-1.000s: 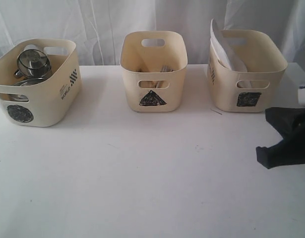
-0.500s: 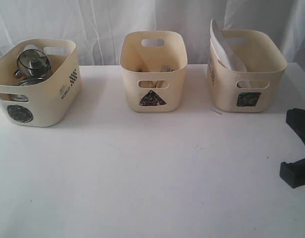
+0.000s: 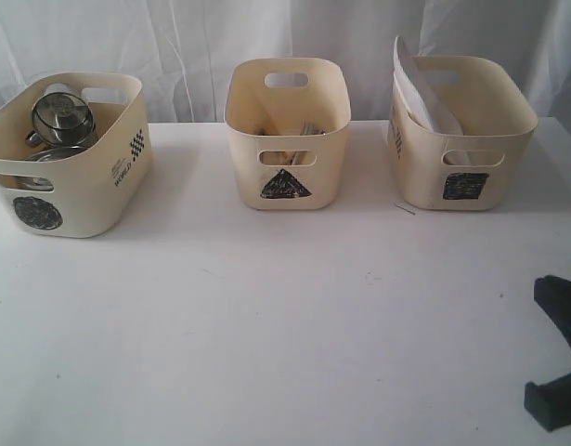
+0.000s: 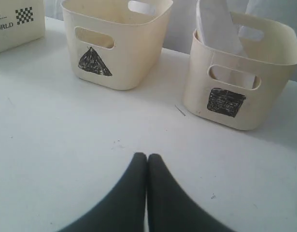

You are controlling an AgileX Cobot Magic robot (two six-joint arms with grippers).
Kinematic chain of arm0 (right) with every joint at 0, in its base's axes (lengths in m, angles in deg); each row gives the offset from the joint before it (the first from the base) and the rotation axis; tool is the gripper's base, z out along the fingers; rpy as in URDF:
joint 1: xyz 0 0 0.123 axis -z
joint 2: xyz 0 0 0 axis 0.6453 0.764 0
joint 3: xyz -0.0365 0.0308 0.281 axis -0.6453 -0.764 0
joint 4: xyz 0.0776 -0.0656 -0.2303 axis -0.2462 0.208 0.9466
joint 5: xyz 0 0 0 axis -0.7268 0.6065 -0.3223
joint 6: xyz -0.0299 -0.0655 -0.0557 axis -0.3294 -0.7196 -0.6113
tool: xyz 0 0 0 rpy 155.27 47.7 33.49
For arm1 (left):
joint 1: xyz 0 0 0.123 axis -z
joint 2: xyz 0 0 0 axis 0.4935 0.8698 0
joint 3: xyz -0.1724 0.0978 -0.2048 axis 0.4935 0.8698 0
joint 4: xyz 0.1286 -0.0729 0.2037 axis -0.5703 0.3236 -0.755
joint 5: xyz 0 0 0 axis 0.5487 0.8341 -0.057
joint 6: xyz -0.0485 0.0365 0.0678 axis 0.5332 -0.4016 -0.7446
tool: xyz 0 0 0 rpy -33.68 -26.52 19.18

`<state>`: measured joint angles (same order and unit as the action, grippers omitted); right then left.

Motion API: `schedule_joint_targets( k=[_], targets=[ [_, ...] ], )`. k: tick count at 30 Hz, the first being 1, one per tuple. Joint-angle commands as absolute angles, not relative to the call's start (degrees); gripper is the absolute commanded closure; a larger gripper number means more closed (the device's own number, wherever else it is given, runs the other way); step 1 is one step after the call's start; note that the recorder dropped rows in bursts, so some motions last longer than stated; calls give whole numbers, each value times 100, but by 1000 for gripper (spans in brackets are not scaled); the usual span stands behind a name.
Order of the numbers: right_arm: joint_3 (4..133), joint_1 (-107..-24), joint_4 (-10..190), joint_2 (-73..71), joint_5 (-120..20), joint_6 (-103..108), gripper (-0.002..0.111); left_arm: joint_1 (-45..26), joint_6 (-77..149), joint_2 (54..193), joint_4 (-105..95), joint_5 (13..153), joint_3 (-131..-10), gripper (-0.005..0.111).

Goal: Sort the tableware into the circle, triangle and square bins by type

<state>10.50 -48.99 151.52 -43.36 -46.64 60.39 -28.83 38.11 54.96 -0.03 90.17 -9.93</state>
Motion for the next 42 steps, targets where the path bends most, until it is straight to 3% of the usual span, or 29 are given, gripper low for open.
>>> schedule_joint_targets(
  k=[1,6,12,17,42],
  targets=[
    [741,-4886,15069,-5137,-4642,5828,108,-2884,3824,5445,46,9021,-969,107],
    [622,-4886,14376,-5858,-4680,5095,108,-2884,3824,5445,46,9021,-969,107],
    [363,-4886,11394,-6576,-4252,1760,108,-2884,3814,5445,46,9021,-969,107],
    [363,-4886,9962,-6907,-4609,275,108,-2884,3814,5445,46,9021,-969,107],
    [363,-4886,9833,-7256,-5286,319,108,-2884,3814,5445,46,9021,-969,107]
  ],
)
